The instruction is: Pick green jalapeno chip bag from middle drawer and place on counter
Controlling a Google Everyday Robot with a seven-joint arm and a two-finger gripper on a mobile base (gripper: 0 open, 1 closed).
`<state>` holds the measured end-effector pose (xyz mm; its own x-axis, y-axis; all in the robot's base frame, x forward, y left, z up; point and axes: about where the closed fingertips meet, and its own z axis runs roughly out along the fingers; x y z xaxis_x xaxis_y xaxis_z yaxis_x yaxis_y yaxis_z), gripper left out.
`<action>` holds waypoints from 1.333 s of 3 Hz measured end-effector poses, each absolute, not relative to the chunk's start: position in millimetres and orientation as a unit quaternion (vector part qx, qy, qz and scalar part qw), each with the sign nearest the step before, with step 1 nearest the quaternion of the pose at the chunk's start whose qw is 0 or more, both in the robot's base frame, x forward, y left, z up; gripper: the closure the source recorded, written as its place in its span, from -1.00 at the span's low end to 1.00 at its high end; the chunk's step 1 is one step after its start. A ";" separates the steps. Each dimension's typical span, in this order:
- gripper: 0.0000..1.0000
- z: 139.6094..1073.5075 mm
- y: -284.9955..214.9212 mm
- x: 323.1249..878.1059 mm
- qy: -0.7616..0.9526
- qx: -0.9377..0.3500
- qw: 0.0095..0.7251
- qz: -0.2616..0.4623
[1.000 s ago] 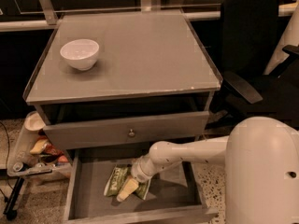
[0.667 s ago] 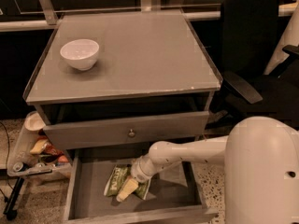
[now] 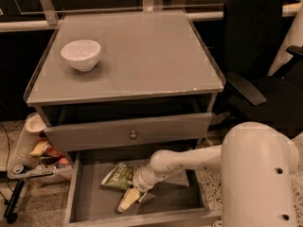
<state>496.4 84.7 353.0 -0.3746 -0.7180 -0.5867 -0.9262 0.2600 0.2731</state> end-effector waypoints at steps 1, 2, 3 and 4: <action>-0.63 351.7 85.0 495.3 0.774 -0.531 0.174 0.298; -0.16 351.7 85.0 495.3 0.774 -0.531 0.174 0.298; 0.30 351.8 85.0 495.3 0.774 -0.531 0.174 0.298; 0.77 355.0 85.0 495.3 0.774 -0.531 0.174 0.298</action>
Offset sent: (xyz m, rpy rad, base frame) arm -0.0010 0.0003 -0.0013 0.0004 0.0028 0.0002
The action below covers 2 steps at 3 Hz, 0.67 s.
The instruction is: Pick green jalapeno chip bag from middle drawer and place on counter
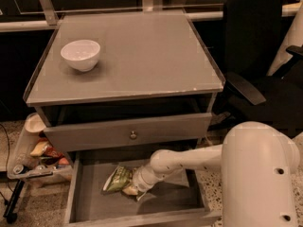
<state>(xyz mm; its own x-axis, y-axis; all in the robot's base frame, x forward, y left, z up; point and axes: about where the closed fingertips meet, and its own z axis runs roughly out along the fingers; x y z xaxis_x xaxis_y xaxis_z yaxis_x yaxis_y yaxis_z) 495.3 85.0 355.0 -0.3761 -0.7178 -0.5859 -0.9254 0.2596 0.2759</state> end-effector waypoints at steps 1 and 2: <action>1.00 396.0 82.7 487.4 0.779 -0.514 0.202 0.296; 1.00 445.1 69.9 466.1 0.787 -0.501 0.225 0.282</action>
Offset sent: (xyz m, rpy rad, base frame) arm -0.0599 -0.0384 0.1586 0.0258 -0.1276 -0.1625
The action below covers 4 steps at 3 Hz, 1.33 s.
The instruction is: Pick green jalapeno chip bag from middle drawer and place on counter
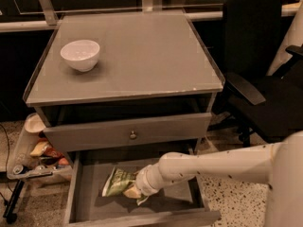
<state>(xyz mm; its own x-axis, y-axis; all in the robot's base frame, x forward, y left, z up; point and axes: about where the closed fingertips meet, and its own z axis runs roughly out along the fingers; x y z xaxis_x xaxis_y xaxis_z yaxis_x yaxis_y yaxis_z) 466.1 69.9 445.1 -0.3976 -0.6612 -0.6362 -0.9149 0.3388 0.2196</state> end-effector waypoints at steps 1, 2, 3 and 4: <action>1.00 488.1 51.5 443.0 0.795 -0.491 0.236 0.268; 1.00 539.0 23.4 425.8 0.804 -0.481 0.254 0.240; 1.00 539.4 23.4 425.8 0.804 -0.481 0.254 0.240; 1.00 570.8 15.1 421.8 0.807 -0.482 0.262 0.220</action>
Offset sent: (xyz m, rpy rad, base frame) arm -0.0646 -0.0725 0.1419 -0.0612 -0.0942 -0.1264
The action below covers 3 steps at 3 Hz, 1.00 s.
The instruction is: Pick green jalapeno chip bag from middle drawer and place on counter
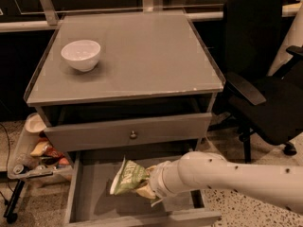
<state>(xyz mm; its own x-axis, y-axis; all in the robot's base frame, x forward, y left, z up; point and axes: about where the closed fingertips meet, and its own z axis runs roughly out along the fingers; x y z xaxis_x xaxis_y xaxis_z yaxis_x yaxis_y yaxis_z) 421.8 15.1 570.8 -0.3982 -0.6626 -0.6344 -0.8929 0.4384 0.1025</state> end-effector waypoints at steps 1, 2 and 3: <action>1.00 627.8 2.4 415.9 0.819 -0.473 0.267 0.185; 1.00 700.0 -5.4 424.4 0.820 -0.475 0.291 0.131; 1.00 706.9 -6.3 424.9 0.819 -0.477 0.293 0.129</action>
Offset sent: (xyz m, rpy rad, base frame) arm 0.0158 -0.0325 0.1975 -0.1712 -0.1932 -0.1346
